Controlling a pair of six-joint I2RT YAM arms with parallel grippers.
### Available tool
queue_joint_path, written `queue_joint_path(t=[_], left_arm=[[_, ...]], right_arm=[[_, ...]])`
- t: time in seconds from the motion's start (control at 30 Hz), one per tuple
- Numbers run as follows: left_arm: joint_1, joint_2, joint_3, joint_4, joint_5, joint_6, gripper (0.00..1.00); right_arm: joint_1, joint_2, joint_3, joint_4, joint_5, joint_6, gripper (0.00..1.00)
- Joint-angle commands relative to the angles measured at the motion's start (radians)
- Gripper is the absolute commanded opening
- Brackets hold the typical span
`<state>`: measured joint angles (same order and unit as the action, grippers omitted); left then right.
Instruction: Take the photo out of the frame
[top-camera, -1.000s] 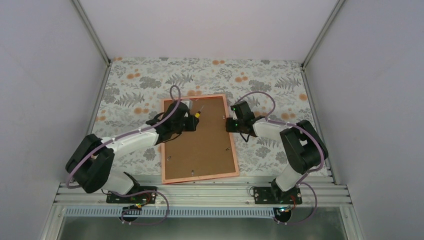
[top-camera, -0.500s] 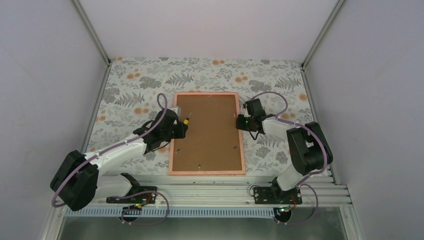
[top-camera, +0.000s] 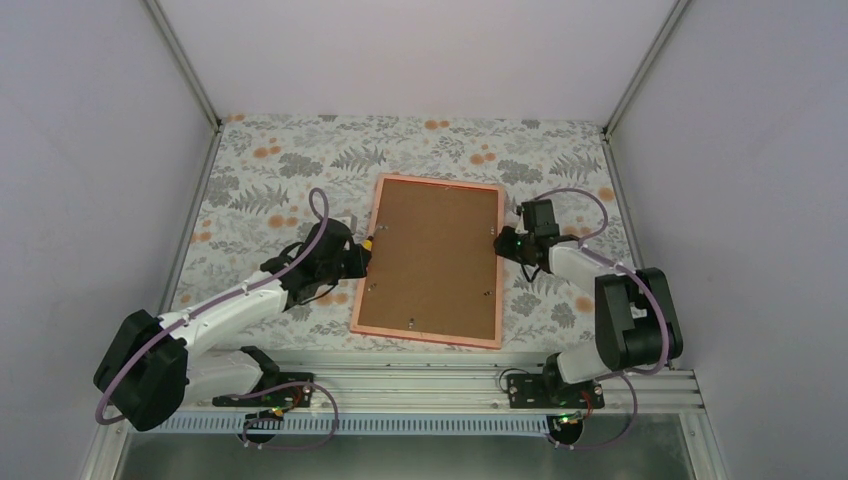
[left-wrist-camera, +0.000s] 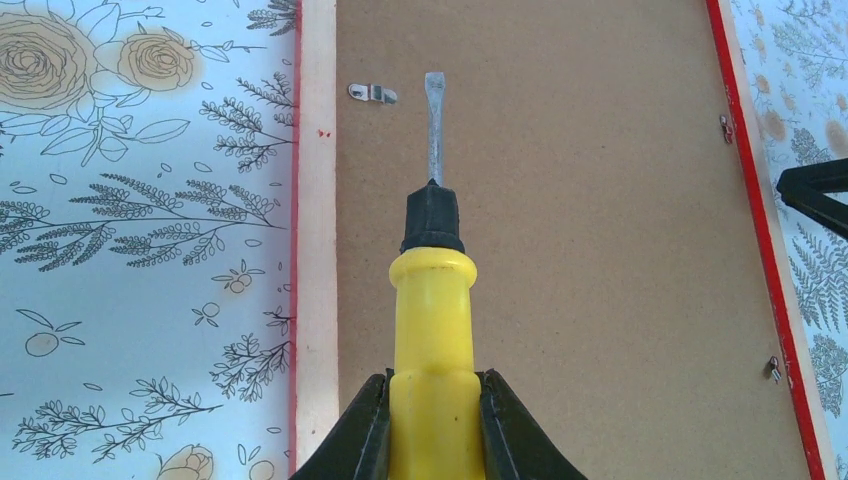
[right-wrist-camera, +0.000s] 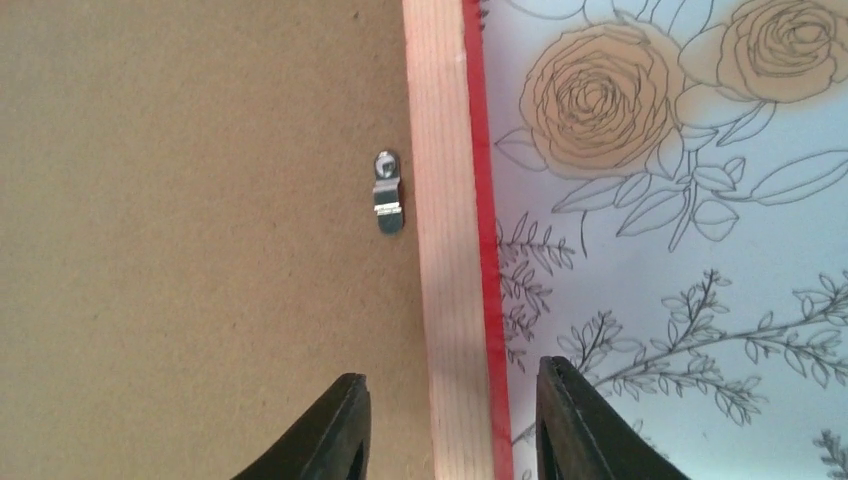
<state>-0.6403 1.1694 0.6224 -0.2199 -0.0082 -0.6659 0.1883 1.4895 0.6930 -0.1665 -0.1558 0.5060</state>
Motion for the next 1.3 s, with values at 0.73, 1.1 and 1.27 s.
queue_joint_path(t=[0.73,1.1,1.27], left_arm=[[0.005,-0.024,0.02,0.006,0.008,0.029,0.02],[0.005,-0.022,0.022,0.0,-0.001,0.032,0.02],[0.006,-0.025,0.016,-0.002,-0.01,0.032,0.02]], right_arm=[[0.221,-0.193,-0.158,-0.233,-0.224,0.055,0.69],[0.476,-0.069,-0.062,-0.072,-0.275,0.2,0.71],[0.587,0.048,0.044,-0.035,-0.273,0.209,0.72]])
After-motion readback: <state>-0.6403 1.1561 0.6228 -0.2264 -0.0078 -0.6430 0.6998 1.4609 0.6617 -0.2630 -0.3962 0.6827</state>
